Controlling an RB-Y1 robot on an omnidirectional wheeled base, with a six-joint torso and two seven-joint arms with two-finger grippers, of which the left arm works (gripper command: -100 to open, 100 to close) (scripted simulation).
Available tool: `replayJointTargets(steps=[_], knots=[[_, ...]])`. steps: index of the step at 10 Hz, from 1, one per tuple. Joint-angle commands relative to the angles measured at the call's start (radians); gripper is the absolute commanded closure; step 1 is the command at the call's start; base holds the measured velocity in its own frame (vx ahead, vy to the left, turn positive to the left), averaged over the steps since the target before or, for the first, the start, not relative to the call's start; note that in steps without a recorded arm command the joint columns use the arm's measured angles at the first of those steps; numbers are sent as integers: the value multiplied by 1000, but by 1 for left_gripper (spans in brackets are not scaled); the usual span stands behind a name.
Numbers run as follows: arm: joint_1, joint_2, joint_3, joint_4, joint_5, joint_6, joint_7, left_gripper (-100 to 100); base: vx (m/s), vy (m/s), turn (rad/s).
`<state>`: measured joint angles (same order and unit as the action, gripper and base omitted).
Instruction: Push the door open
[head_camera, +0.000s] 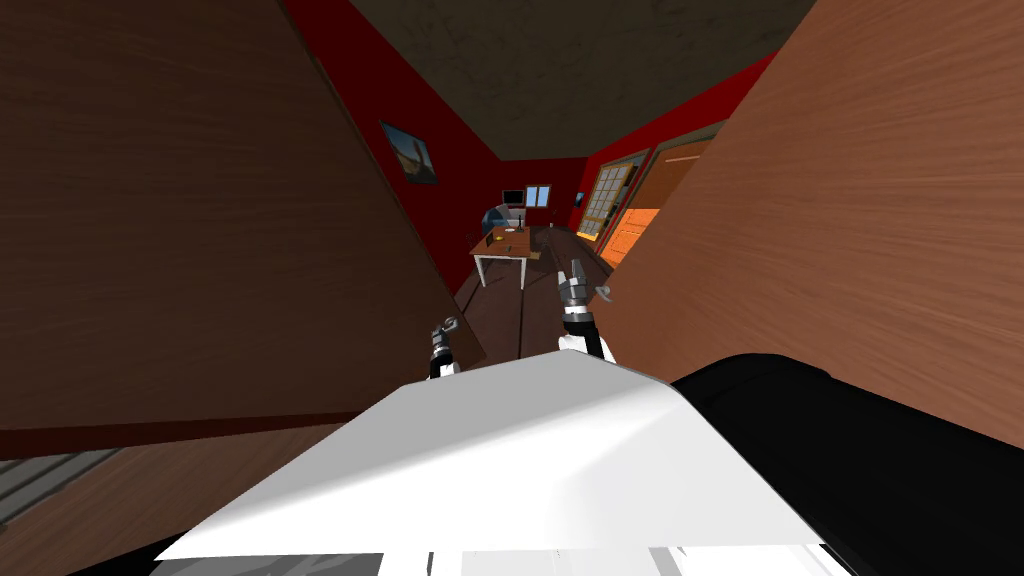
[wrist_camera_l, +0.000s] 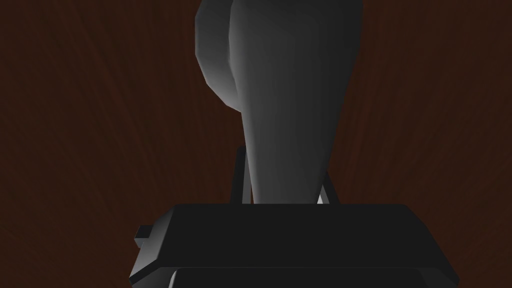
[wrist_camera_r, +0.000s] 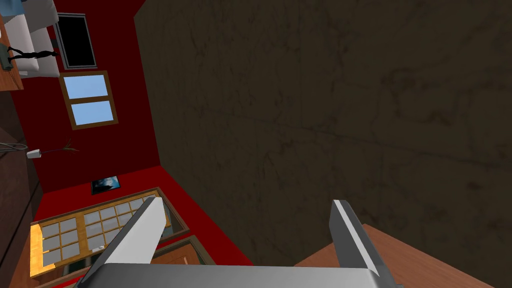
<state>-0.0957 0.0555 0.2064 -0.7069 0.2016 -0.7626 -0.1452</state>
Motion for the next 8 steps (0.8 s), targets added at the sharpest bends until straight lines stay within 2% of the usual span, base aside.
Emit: replayJointTargets(steps=[1, 3, 4, 7, 8], knots=[[-11, 16, 18, 17, 10, -21, -4, 100, 184, 6, 26], [-11, 20, 28, 17, 16, -21, -7, 100, 165, -8, 26], [-10, 27, 48, 17, 28, -22, -14, 100, 177, -39, 48], [-10, 28, 53, 17, 31, -23, -16, 100, 120, -19, 26], [-9, 33, 75, 17, 44, -24, -23, 100, 133, -3, 35]])
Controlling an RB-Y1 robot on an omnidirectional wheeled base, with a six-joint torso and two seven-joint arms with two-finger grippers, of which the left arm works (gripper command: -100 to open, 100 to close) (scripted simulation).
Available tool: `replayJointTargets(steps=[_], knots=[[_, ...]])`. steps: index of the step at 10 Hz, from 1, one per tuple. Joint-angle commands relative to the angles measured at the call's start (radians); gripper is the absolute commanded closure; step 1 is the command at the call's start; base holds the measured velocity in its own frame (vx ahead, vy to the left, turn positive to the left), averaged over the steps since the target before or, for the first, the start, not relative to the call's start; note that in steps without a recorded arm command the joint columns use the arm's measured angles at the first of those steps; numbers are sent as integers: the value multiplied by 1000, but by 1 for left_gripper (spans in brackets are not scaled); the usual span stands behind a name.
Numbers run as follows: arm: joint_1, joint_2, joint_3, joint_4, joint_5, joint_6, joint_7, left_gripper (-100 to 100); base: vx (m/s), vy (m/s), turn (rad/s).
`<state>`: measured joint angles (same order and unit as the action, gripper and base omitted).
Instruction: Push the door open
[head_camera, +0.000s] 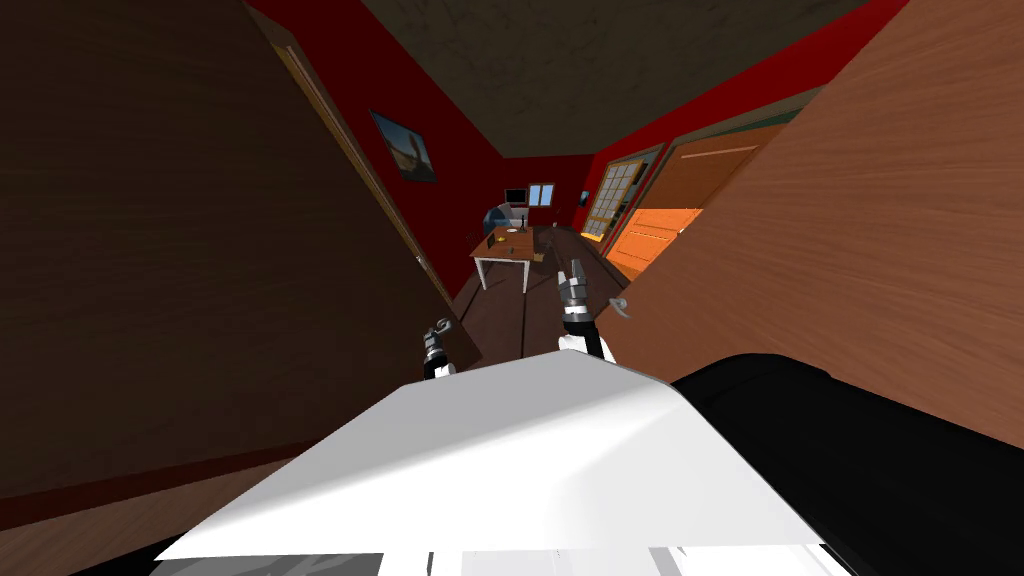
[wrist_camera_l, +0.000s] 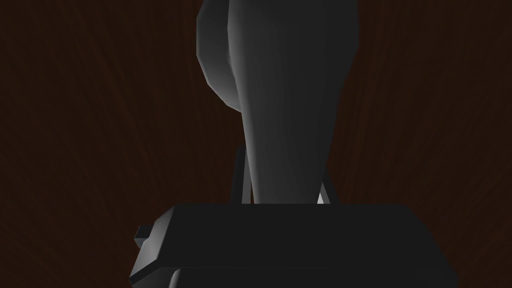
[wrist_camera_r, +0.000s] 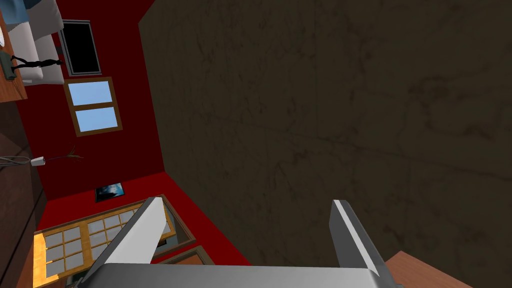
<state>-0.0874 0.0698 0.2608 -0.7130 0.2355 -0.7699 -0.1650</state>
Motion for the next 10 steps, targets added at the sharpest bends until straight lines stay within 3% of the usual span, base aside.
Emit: replayJointTargets(steps=[1, 10], knots=[[-17, 19, 26, 23, 14, -17, -5, 100, 199, -25, 63], [-14, 13, 106, 24, 63, -21, -31, 100, 169, -29, 52]])
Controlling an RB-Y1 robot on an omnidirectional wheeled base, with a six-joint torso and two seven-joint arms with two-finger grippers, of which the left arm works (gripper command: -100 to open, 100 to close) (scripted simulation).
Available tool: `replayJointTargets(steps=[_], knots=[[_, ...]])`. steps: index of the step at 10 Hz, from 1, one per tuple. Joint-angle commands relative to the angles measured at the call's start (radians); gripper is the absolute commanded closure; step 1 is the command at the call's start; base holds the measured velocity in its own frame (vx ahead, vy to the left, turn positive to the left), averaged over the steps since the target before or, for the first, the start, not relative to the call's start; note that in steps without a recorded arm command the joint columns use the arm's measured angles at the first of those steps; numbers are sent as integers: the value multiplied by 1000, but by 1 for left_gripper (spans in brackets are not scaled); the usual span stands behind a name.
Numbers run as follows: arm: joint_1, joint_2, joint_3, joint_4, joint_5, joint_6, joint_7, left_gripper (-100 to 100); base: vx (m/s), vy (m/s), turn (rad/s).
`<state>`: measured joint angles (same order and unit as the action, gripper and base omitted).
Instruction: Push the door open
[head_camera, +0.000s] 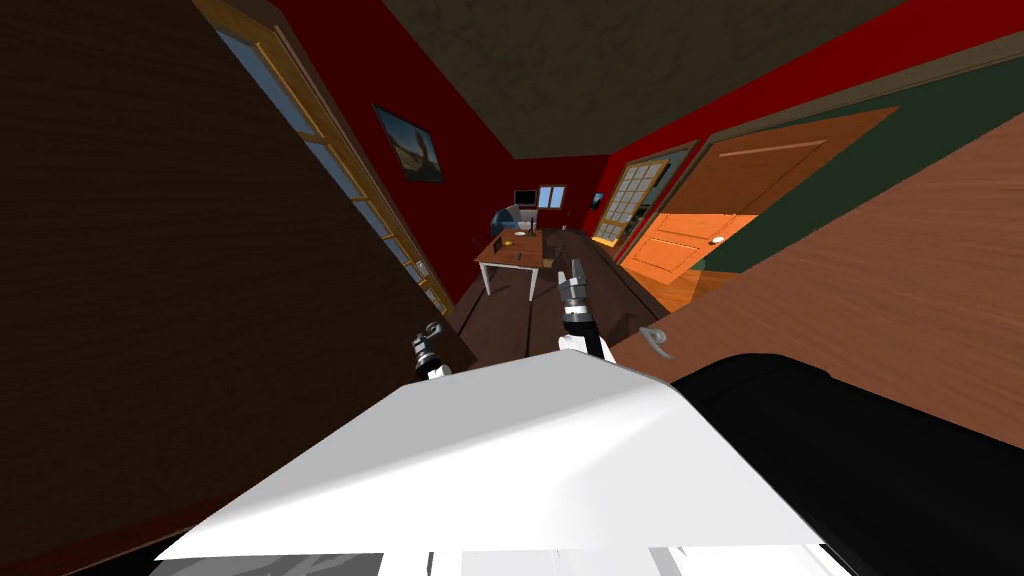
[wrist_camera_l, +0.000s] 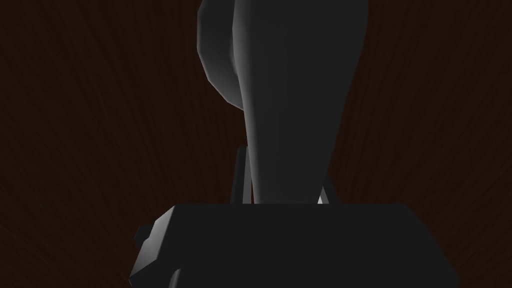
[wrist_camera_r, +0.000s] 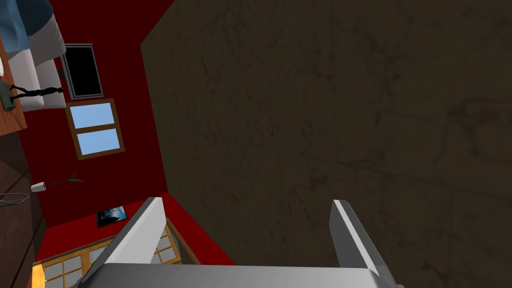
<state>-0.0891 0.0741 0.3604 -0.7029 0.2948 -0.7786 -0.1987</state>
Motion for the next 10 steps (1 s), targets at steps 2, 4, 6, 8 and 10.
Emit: replayJointTargets(steps=[2, 4, 6, 8, 10], knots=[[-11, 1, 26, 14, 16, -13, -4, 100, 196, -34, 63], [-11, -6, 40, 14, 24, -13, -9, 100, 173, -23, 53], [3, -3, 50, 6, 29, -10, -11, 100, 95, -21, 50], [6, 4, 72, 4, 44, -12, -20, 100, 162, 24, 40], [6, 7, 92, 4, 57, -14, -28, 100, 165, 6, 26]])
